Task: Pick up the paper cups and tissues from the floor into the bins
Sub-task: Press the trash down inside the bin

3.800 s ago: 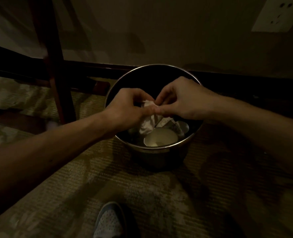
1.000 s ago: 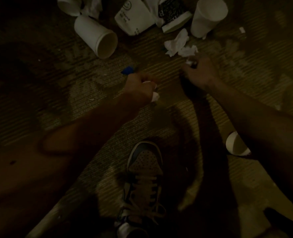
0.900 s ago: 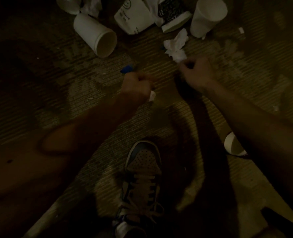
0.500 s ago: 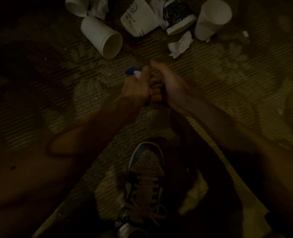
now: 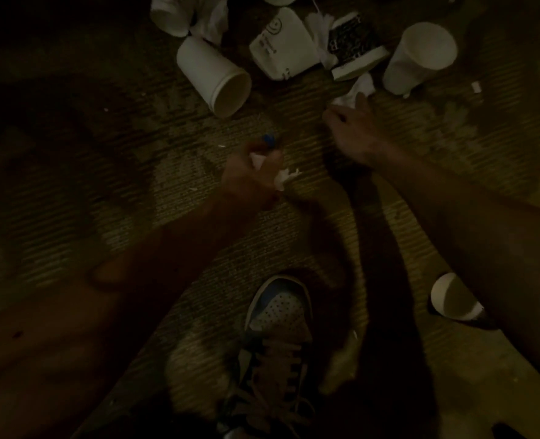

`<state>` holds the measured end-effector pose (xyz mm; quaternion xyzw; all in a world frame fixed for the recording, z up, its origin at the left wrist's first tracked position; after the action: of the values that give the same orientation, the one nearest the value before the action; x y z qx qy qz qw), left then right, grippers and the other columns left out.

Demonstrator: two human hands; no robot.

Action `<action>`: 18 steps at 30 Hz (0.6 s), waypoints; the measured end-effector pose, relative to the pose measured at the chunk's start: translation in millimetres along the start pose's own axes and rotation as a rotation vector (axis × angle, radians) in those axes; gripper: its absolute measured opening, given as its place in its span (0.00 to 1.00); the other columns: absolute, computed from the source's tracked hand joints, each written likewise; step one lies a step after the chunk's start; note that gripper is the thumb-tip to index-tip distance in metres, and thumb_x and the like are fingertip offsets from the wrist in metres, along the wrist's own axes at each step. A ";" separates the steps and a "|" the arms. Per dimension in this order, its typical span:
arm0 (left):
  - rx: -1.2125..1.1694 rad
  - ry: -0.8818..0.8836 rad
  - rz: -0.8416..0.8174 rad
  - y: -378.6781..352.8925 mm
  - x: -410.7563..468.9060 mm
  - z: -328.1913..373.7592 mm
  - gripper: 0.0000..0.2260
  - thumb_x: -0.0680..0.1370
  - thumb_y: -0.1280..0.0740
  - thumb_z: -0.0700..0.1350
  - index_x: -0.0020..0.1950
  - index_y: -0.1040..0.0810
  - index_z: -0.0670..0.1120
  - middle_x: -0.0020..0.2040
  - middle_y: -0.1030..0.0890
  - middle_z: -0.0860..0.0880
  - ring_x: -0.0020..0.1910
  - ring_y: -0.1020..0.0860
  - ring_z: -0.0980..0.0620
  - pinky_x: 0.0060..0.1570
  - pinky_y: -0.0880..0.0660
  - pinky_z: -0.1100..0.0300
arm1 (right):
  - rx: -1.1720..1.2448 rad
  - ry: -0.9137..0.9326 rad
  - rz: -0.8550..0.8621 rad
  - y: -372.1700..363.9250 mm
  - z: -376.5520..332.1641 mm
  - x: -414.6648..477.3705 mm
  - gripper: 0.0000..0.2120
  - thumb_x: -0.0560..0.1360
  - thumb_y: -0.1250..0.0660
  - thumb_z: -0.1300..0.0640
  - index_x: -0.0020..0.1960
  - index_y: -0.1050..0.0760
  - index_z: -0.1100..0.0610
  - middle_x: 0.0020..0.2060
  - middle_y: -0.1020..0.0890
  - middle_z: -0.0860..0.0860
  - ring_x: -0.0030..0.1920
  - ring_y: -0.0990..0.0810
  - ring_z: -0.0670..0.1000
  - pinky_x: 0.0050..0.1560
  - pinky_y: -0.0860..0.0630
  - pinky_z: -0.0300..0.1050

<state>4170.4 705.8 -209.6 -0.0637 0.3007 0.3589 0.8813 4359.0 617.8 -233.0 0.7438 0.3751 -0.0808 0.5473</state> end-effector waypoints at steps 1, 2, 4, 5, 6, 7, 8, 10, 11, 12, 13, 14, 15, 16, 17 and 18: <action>0.012 -0.017 0.012 4.2 -0.5 0.8 0.12 0.81 0.34 0.46 0.64 0.27 0.47 0.45 0.26 0.53 0.29 0.22 0.58 0.21 0.27 0.67 | -0.033 0.027 0.013 -0.5 -2.3 1.6 0.23 0.82 0.48 0.43 0.74 0.35 0.49 0.79 0.49 0.55 0.78 0.51 0.59 0.77 0.53 0.52; 0.043 -0.027 0.022 8.7 0.0 0.3 0.14 0.81 0.34 0.45 0.66 0.28 0.48 0.45 0.28 0.55 0.30 0.23 0.57 0.21 0.28 0.67 | -0.054 0.056 0.030 -1.1 -5.0 2.2 0.24 0.82 0.47 0.44 0.74 0.34 0.53 0.78 0.46 0.56 0.77 0.48 0.58 0.76 0.52 0.51; 0.092 -0.038 0.027 16.0 0.7 -1.0 0.15 0.81 0.34 0.43 0.67 0.26 0.48 0.45 0.29 0.56 0.30 0.22 0.57 0.21 0.28 0.69 | -0.067 0.079 0.064 -1.5 -8.9 1.7 0.26 0.82 0.46 0.44 0.75 0.35 0.58 0.77 0.42 0.56 0.76 0.44 0.57 0.75 0.48 0.48; 0.095 -0.064 0.022 18.6 0.6 -0.3 0.12 0.81 0.35 0.42 0.64 0.24 0.44 0.44 0.28 0.55 0.28 0.22 0.60 0.21 0.29 0.70 | -0.040 0.078 0.087 -0.3 -10.0 0.6 0.28 0.82 0.45 0.44 0.75 0.37 0.60 0.77 0.41 0.56 0.76 0.43 0.56 0.74 0.46 0.45; 0.092 -0.104 0.014 20.8 0.8 -0.2 0.09 0.81 0.35 0.40 0.60 0.21 0.39 0.41 0.26 0.55 0.25 0.23 0.63 0.22 0.30 0.71 | 0.015 0.076 0.113 2.1 -11.1 -1.2 0.28 0.82 0.44 0.44 0.76 0.38 0.60 0.76 0.39 0.55 0.75 0.40 0.55 0.73 0.44 0.43; 0.098 -0.146 0.006 22.8 -0.5 0.8 0.08 0.81 0.36 0.38 0.53 0.20 0.36 0.37 0.25 0.54 0.24 0.24 0.65 0.23 0.30 0.72 | 0.095 0.070 0.138 4.3 -12.3 -3.9 0.28 0.82 0.43 0.45 0.76 0.37 0.59 0.75 0.36 0.55 0.74 0.37 0.54 0.71 0.42 0.41; 0.116 -0.180 0.007 25.1 -1.9 0.7 0.09 0.81 0.36 0.39 0.47 0.19 0.35 0.33 0.24 0.54 0.24 0.25 0.66 0.25 0.31 0.73 | 0.185 0.060 0.147 5.7 -14.7 -9.0 0.27 0.81 0.42 0.45 0.74 0.34 0.59 0.72 0.31 0.55 0.72 0.33 0.54 0.69 0.39 0.40; 0.137 -0.223 0.031 32.4 -4.5 -1.5 0.15 0.82 0.37 0.41 0.37 0.22 0.40 0.25 0.24 0.57 0.24 0.26 0.66 0.26 0.33 0.75 | 0.343 0.029 0.123 2.1 -22.8 -23.0 0.24 0.80 0.40 0.42 0.65 0.24 0.59 0.60 0.20 0.54 0.60 0.22 0.53 0.62 0.29 0.43; 0.132 -0.220 0.055 36.8 -4.4 -3.1 0.17 0.83 0.39 0.44 0.35 0.23 0.44 0.23 0.24 0.57 0.24 0.26 0.66 0.25 0.34 0.75 | 0.414 0.003 0.091 -2.5 -28.3 -32.5 0.23 0.78 0.38 0.41 0.62 0.22 0.58 0.54 0.17 0.54 0.54 0.19 0.52 0.58 0.25 0.45; 0.122 -0.194 0.073 41.0 -2.9 -5.2 0.18 0.84 0.40 0.46 0.35 0.23 0.46 0.22 0.24 0.57 0.23 0.26 0.65 0.24 0.33 0.74 | 0.489 -0.037 0.036 -8.4 -34.5 -43.1 0.25 0.77 0.37 0.40 0.63 0.23 0.58 0.51 0.16 0.53 0.50 0.18 0.50 0.57 0.24 0.47; 0.101 -0.147 0.080 44.0 -1.5 -6.9 0.18 0.84 0.41 0.49 0.36 0.23 0.47 0.22 0.24 0.57 0.22 0.26 0.65 0.23 0.33 0.73 | 0.579 -0.080 -0.049 -16.5 -41.1 -54.8 0.28 0.76 0.37 0.38 0.65 0.25 0.59 0.50 0.16 0.53 0.50 0.18 0.51 0.58 0.24 0.49; 0.063 -0.089 0.087 46.1 0.4 -8.6 0.19 0.84 0.43 0.52 0.37 0.22 0.48 0.21 0.24 0.56 0.21 0.27 0.63 0.22 0.32 0.71 | 0.683 -0.090 -0.165 -25.5 -48.4 -66.4 0.29 0.76 0.38 0.37 0.65 0.25 0.59 0.51 0.16 0.53 0.51 0.17 0.53 0.60 0.24 0.52; 0.011 -0.035 0.099 47.3 0.3 -9.2 0.20 0.84 0.44 0.55 0.37 0.23 0.48 0.21 0.24 0.56 0.20 0.27 0.62 0.23 0.32 0.70 | 0.785 -0.067 -0.286 -34.7 -57.1 -78.3 0.28 0.77 0.41 0.38 0.64 0.24 0.59 0.50 0.15 0.54 0.52 0.17 0.53 0.61 0.25 0.53; -0.043 0.001 0.113 47.3 -0.3 -9.8 0.21 0.84 0.44 0.56 0.37 0.23 0.48 0.22 0.23 0.55 0.22 0.25 0.61 0.25 0.30 0.68 | 0.862 -0.031 -0.386 -43.1 -65.4 -89.4 0.25 0.79 0.43 0.40 0.63 0.23 0.58 0.51 0.15 0.54 0.53 0.17 0.53 0.61 0.25 0.52; -0.094 0.017 0.118 47.7 -2.6 -9.1 0.20 0.83 0.44 0.57 0.37 0.24 0.50 0.24 0.22 0.54 0.24 0.23 0.59 0.28 0.27 0.66 | 0.925 -0.009 -0.457 -49.9 -72.3 -99.0 0.24 0.80 0.45 0.41 0.64 0.24 0.57 0.51 0.15 0.55 0.54 0.17 0.53 0.60 0.26 0.51; -0.134 0.013 0.093 47.4 -5.5 -9.7 0.18 0.83 0.44 0.58 0.40 0.24 0.51 0.28 0.19 0.53 0.27 0.21 0.57 0.30 0.25 0.64 | 0.977 0.005 -0.515 -55.9 -77.5 -107.0 0.24 0.81 0.46 0.41 0.65 0.25 0.57 0.52 0.15 0.56 0.55 0.17 0.54 0.59 0.25 0.51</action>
<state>4130.8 734.2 -209.4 -0.1109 0.2845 0.4182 0.8555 4224.8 642.1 -188.3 0.7956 0.4652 -0.3750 0.0998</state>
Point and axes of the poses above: each hand's wrist, its own x-axis towards the middle knuckle, its own y-axis out of the back of the hand, z = x × y, the point moved 3 cm from there along x, towards the middle knuckle
